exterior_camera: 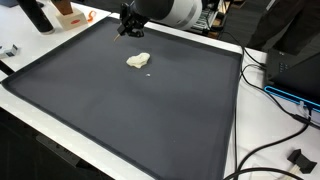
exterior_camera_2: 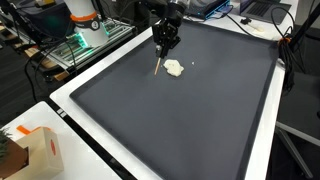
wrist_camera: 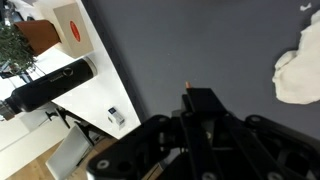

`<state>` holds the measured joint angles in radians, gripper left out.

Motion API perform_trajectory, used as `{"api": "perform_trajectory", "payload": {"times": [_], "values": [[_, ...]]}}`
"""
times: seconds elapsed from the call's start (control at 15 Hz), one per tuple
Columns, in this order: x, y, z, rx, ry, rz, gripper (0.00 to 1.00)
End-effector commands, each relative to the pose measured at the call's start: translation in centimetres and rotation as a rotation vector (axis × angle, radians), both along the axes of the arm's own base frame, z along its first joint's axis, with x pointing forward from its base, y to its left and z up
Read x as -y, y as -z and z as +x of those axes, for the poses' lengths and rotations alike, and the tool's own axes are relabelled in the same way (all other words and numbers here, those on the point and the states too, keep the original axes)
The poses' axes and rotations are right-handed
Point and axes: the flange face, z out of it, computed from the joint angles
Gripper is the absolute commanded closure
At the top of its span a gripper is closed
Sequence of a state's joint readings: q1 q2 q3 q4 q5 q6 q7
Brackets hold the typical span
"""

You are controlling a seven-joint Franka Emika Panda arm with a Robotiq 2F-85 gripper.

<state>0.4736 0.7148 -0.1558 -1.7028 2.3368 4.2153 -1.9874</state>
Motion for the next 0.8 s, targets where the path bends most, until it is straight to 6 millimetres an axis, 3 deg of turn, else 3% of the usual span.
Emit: {"api": "perform_trajectory", "payload": {"times": [0.0,0.73], "values": [[-0.83,0.32,0.14,-0.060,-0.024,0.013,0.97],[-1.50,1.20,0.96,-0.128,-0.093,0.040,0.97]]}}
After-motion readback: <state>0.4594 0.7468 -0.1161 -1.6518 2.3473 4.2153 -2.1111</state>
